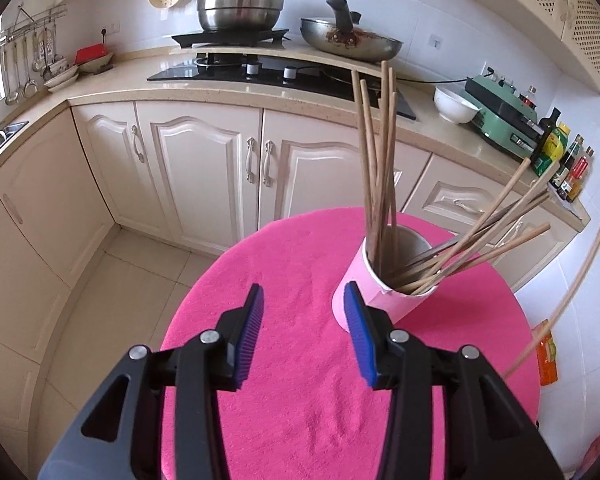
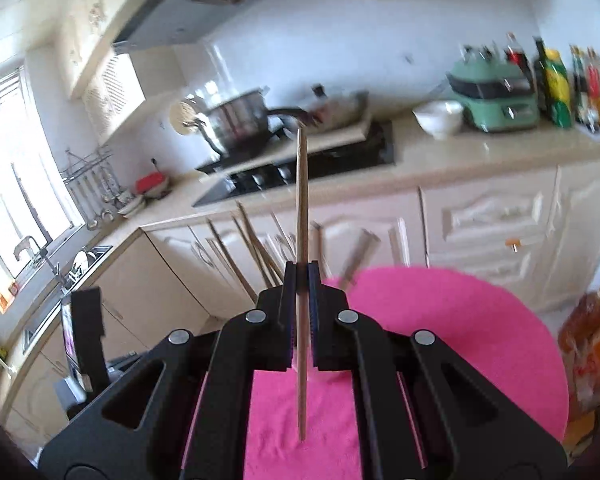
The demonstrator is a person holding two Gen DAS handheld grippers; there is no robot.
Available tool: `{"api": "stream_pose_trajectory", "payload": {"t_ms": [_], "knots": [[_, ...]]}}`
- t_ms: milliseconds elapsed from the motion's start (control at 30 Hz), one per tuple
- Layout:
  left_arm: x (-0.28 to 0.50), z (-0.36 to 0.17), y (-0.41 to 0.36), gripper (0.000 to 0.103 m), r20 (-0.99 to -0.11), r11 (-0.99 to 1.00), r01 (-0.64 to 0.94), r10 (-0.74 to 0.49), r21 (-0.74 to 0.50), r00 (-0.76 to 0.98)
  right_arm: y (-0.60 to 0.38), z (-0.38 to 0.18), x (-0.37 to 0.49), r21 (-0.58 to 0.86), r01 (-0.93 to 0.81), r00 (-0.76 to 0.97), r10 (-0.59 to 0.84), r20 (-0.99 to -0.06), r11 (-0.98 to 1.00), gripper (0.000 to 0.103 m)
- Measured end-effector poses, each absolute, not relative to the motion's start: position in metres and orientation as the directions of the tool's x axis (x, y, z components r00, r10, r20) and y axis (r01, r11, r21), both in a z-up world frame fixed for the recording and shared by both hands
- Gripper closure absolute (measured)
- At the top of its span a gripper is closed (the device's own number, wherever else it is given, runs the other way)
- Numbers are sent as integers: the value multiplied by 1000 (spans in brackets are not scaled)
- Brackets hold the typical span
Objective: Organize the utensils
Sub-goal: 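Open the left tool to drop its chopstick while the right tool lowers its own in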
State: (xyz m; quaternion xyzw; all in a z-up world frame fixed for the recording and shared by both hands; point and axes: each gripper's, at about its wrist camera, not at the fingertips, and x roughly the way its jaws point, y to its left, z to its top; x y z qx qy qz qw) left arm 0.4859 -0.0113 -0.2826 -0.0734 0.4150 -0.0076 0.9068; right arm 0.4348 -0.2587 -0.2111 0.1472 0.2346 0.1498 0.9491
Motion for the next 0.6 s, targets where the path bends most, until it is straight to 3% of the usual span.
{"api": "stream_pose_trajectory", "payload": {"t_ms": [433,600], "knots": [[498,-283,-2,61,-753,987,-64,-73,-151,654,-215,-198,474,266,-251,909,321,-265,931,97],[505,-288,-3,61,-757,985,-65,-82,-162,649,-207,-208,493,227,-250,913,307,-270,941,97]]}}
